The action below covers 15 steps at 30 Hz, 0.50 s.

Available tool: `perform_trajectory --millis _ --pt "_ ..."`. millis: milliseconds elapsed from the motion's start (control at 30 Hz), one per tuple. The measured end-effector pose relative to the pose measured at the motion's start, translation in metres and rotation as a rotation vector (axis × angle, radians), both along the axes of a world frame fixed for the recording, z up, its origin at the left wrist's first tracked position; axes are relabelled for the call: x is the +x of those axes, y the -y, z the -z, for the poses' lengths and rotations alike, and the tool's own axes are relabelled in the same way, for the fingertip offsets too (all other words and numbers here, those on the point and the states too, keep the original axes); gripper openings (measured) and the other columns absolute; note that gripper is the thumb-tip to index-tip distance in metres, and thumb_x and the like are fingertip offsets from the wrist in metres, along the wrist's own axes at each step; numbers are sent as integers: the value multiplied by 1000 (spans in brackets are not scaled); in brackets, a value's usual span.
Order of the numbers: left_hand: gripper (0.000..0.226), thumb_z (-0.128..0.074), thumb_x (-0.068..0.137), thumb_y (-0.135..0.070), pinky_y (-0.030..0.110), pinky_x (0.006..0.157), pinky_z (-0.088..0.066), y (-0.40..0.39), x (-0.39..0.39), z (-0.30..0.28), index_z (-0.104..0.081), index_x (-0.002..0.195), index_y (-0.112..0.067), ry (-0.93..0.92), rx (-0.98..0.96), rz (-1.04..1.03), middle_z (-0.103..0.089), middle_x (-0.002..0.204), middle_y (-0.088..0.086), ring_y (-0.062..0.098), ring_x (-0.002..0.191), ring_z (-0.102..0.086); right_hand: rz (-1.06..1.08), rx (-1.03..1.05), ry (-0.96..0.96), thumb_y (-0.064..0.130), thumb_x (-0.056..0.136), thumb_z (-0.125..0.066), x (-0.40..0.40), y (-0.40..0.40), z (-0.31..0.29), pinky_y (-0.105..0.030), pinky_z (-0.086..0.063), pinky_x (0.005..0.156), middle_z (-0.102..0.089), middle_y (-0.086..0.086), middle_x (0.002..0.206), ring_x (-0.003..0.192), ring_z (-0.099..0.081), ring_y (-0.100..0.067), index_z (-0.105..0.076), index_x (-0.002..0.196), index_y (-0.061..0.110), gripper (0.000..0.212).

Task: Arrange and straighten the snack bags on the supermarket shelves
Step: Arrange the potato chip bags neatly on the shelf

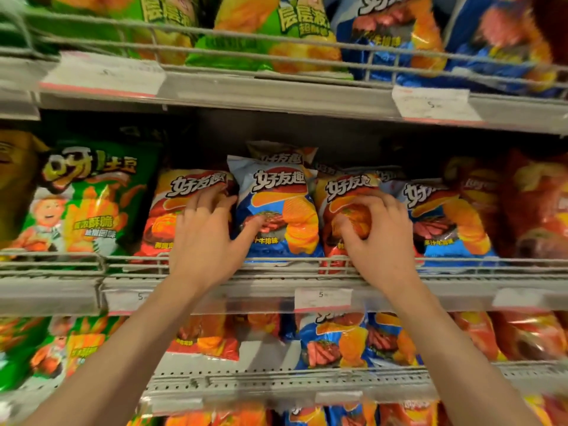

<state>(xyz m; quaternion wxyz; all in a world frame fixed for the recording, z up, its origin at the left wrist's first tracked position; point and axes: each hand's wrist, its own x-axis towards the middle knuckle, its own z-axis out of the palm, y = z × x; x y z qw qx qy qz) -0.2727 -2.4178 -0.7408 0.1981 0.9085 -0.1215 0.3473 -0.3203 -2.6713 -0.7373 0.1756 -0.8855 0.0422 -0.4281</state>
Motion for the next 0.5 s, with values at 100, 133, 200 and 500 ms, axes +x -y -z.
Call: perform_trajectory --millis 100,133,200,500 --pt "67 -43 93 -71 48 109 -37 1 -2 -2 -67 129 -20 -36 14 -24 -47 152 9 33 141 -37 35 -86 9 43 95 -61 -4 -3 -8 -47 -39 105 -61 -9 130 124 -48 -29 -67 120 14 39" --pt "65 -43 94 -71 48 109 -37 1 -2 -3 -68 127 -21 -42 8 -17 -47 152 9 33 141 -37 38 -138 17 43 96 -59 -3 -8 -10 -45 -41 100 -64 -8 122 117 -51 -29 -70 114 15 35" --pt "62 -44 95 -70 48 108 -37 0 -3 -4 -71 124 -22 -37 -13 10 -48 151 9 33 140 -37 -7 -196 -15 42 97 -55 -1 -20 -15 -38 -45 88 -69 -4 104 102 -56 -24 -72 101 17 30" --pt "53 -49 97 -53 43 115 -31 -7 0 -7 -71 128 -16 -105 -204 149 -52 150 7 28 141 -38 -113 69 -406 49 100 -52 14 -53 -29 -32 -43 68 -70 -8 89 93 -66 -30 -66 111 11 42"
